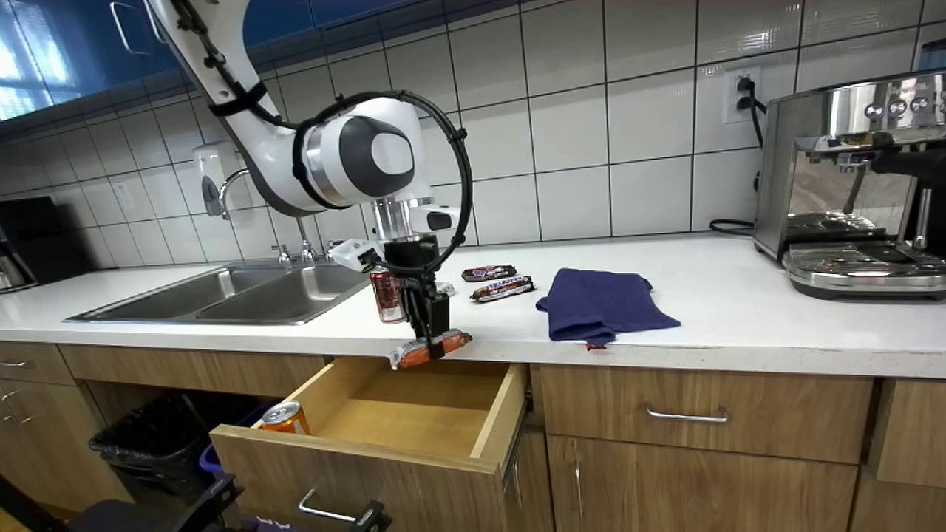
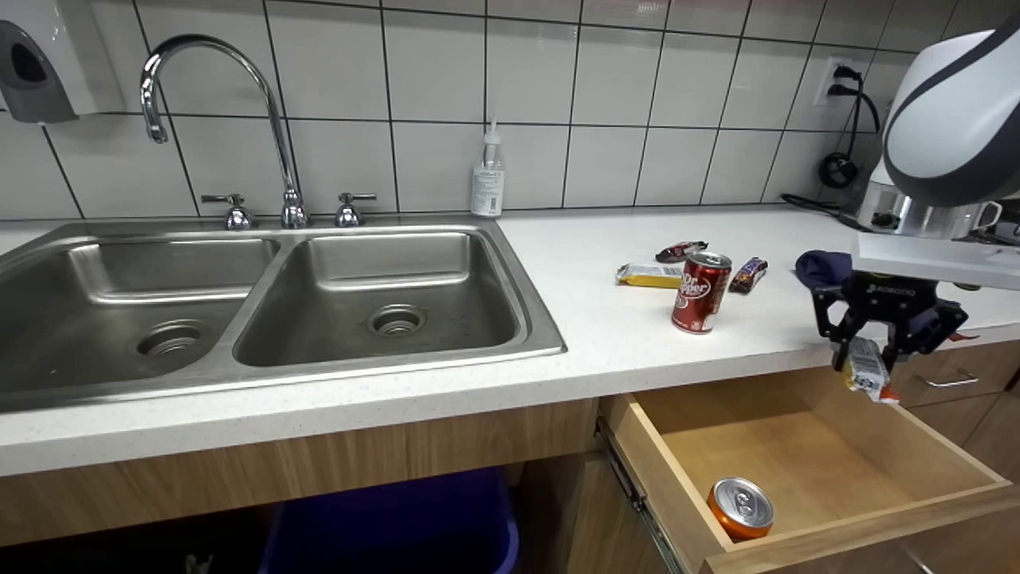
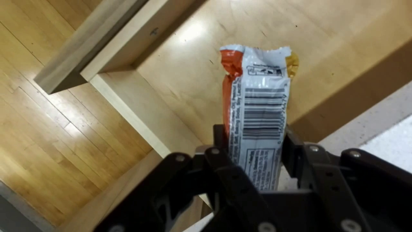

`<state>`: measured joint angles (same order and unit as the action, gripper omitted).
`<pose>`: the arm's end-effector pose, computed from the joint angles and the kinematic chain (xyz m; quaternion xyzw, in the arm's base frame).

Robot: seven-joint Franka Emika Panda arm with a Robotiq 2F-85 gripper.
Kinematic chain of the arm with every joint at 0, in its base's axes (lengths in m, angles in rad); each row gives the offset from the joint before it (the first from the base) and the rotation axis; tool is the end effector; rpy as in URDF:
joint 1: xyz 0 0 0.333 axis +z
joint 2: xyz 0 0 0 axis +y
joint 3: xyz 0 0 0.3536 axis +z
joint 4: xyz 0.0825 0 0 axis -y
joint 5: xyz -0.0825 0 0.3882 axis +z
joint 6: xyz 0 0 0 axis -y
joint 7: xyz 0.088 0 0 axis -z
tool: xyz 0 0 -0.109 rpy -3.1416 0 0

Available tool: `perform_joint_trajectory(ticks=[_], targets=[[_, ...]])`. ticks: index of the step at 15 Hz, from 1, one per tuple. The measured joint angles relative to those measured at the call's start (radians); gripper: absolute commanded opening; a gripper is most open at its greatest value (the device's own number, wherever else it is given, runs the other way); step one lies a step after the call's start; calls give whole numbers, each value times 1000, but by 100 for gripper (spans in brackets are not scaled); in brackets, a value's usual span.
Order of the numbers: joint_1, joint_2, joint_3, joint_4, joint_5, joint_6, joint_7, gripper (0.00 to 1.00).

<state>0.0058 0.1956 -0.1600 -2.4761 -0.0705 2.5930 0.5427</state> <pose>0.4726 -0.0736 0.2406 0.9490 -0.3111 -0.0315 0.0396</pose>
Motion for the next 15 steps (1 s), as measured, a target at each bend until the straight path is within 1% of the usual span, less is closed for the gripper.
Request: perform_joint_trajectory(ticks=[6,10,15], targets=[[-1,-59,-13,-128,-91,46,-6,18],[-3,-59,-18,-161,-122,70,-6,18],[-3,-39,-22,-165,-136,108,-6,18]])
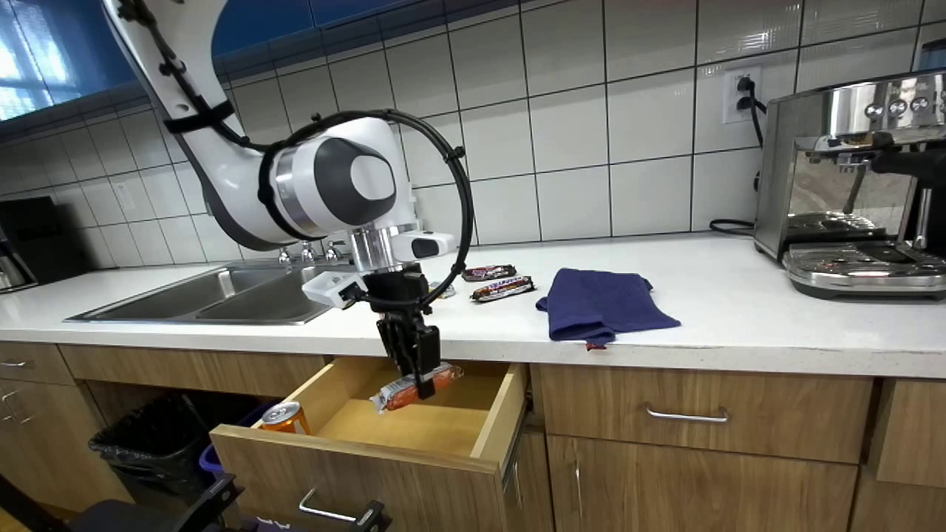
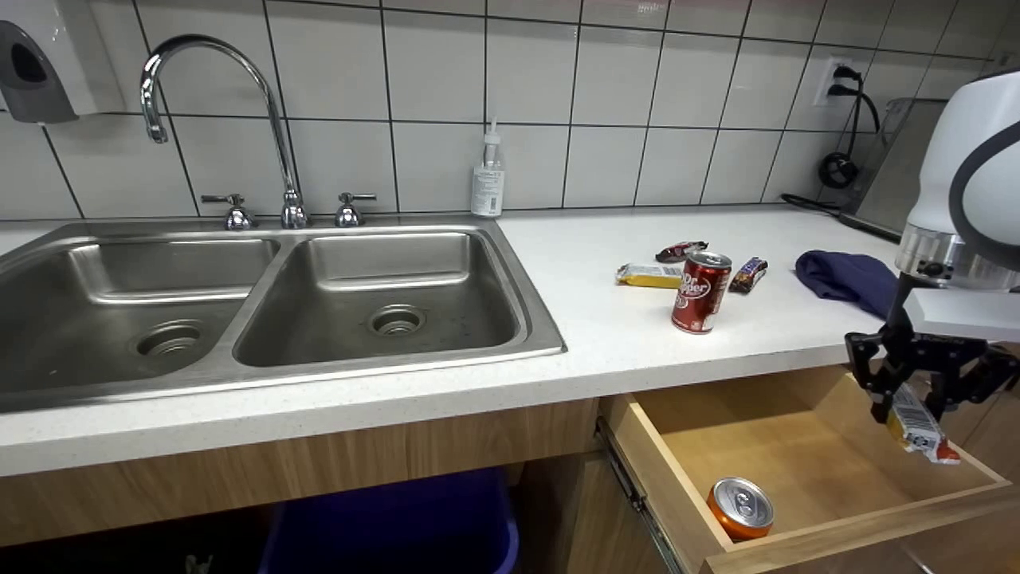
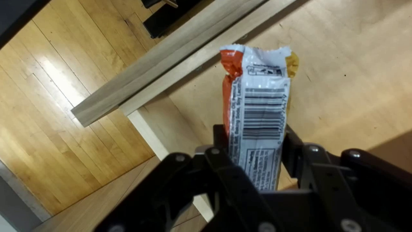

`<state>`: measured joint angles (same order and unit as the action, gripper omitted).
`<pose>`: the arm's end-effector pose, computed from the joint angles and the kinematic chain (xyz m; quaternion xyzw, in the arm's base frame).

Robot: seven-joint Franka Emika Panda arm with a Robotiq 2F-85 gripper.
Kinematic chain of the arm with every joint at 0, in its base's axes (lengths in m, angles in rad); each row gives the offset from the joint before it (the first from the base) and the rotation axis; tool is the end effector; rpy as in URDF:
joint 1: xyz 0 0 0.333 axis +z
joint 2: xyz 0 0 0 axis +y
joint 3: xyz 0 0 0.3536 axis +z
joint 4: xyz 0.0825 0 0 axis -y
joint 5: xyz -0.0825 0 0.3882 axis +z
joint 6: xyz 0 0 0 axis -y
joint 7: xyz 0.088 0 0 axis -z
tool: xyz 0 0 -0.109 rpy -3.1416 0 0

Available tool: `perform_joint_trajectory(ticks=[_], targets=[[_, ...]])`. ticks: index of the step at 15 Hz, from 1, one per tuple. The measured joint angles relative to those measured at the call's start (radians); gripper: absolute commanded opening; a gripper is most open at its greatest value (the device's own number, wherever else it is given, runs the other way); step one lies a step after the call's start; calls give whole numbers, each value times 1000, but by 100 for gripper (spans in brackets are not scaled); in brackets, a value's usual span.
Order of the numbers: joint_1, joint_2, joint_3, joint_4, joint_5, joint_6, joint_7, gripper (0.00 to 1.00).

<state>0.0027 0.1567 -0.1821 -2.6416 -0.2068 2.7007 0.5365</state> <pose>0.4156 -0.0709 0.2152 0.9634 -0.2582 -0.0382 0.0614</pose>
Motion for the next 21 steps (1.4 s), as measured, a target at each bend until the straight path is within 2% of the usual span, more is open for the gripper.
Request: perform_joint_trajectory(ticks=[8,9,10,14,15,21], targets=[[2,68,-3,5,-2,77,0,18],[3,76,-5,7,-2,84,0,68],[5,83,-9,9,-2,87,0,69],[19,95,-28,14,-2,93,-4,97],[23,95,-33,14,-2,95,-9,100],[27,68,-46,11,-2,116,-56,100]])
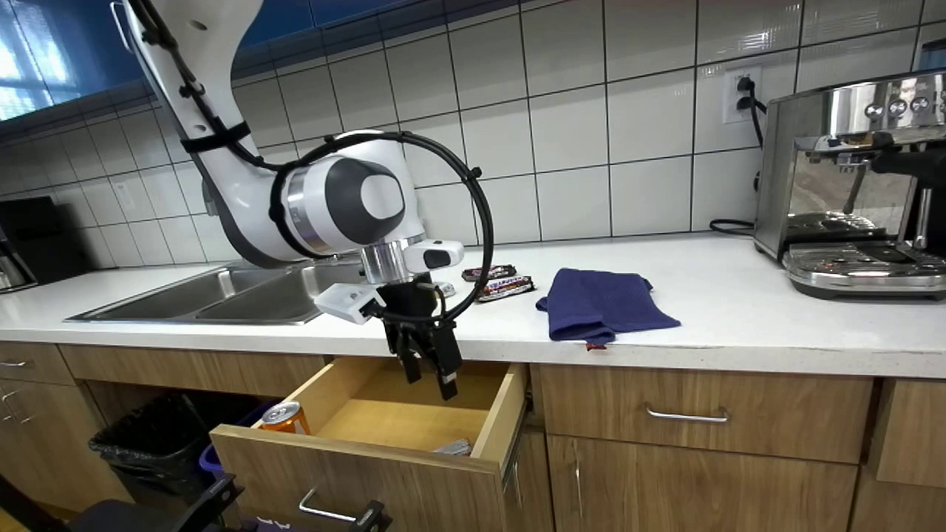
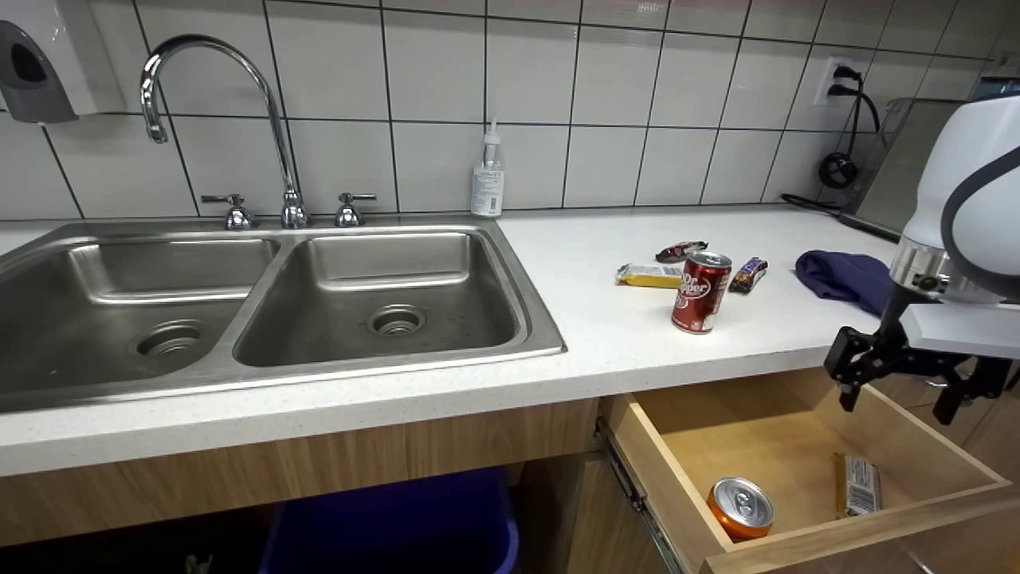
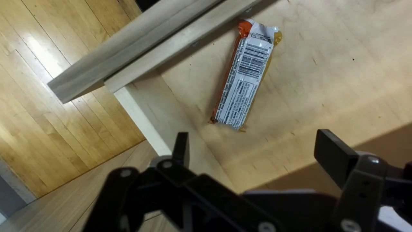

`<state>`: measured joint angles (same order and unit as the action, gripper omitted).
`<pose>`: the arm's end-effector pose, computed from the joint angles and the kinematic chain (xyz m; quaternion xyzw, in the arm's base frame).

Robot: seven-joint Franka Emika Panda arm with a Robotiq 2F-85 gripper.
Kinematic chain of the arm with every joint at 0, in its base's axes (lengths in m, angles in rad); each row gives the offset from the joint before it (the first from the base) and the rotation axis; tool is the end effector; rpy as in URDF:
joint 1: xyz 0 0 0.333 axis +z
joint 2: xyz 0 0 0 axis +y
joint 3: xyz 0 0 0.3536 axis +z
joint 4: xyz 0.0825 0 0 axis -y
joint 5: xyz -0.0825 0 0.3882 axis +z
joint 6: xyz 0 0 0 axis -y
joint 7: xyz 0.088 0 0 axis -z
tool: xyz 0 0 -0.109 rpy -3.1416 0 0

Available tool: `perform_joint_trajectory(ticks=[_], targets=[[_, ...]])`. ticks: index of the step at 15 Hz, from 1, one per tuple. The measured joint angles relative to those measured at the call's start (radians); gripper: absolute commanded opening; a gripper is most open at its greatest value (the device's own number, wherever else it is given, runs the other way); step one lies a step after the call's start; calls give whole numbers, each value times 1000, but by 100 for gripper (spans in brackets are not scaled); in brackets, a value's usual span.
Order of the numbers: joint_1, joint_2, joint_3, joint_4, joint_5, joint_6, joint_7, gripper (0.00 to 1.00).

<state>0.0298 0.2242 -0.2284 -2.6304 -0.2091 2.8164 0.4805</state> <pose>0.4242 -0.0795 0.1999 0.9702 -0.2348 -0.0104 0.0588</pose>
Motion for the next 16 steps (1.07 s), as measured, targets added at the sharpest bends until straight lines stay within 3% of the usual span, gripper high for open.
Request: perform_joint_trajectory(ticks=[10,16], targets=[[-16,-141,-3,-21,6,-9,-130,100],[-42,-201,27,-1,88,-56,-243,100]])
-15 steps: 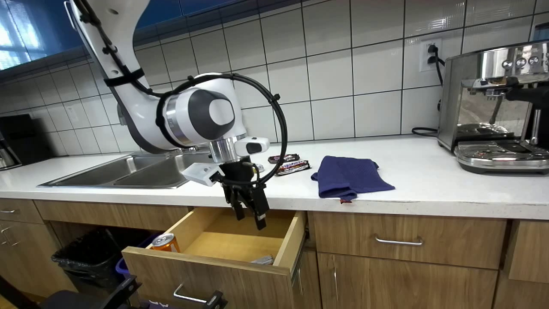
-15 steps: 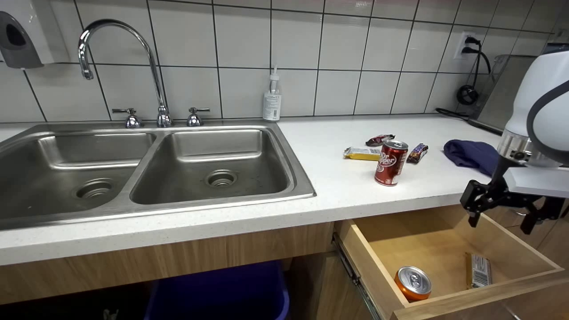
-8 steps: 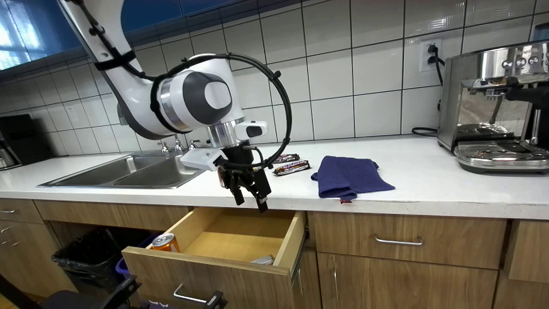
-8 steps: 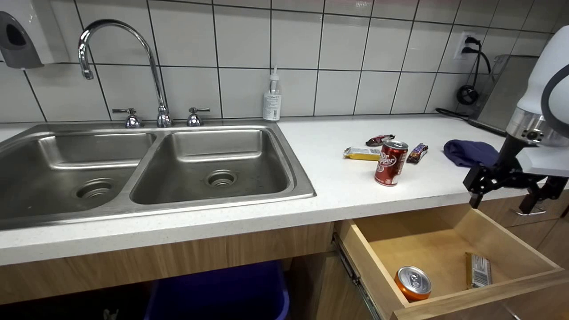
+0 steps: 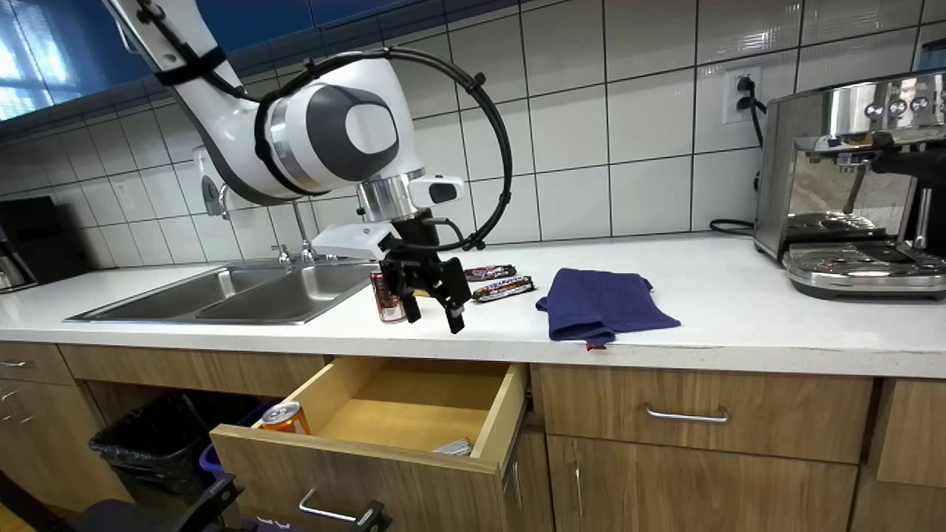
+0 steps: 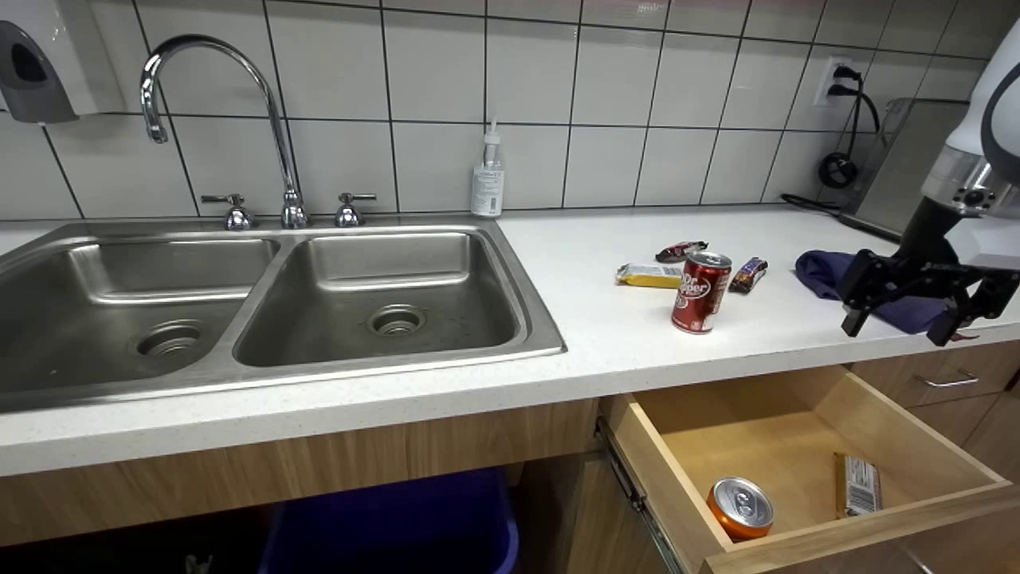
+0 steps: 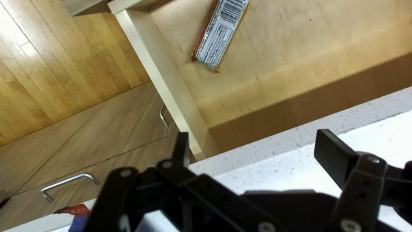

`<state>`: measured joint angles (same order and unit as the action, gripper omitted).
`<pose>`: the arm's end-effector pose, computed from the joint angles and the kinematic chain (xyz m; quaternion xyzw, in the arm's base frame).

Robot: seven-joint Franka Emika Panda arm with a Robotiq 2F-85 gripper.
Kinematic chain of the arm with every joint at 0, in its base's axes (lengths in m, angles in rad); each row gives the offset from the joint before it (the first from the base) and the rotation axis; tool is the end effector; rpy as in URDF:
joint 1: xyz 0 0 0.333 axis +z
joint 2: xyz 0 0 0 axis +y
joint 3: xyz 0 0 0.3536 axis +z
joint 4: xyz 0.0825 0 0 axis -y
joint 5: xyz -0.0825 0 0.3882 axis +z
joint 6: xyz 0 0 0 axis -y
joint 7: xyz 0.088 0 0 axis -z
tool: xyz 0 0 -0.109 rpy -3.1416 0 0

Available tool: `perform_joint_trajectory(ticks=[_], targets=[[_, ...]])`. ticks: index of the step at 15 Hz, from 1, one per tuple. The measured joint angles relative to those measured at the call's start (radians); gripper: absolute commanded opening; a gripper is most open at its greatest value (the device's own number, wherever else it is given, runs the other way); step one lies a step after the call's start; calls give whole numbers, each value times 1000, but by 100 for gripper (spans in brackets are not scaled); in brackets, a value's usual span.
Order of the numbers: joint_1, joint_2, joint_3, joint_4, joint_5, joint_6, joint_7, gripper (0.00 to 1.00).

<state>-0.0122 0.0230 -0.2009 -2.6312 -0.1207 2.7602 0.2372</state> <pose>0.4351 -0.0893 0.2812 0.9838 -0.1690 0.0533 0.0270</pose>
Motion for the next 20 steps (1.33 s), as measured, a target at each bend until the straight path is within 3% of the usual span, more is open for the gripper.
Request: perform_joint_trajectory(ticks=[9,20], targets=[[-4,33,39,170,98,-78,-29,100],[-4,246,50,454,146,-147,29,100]])
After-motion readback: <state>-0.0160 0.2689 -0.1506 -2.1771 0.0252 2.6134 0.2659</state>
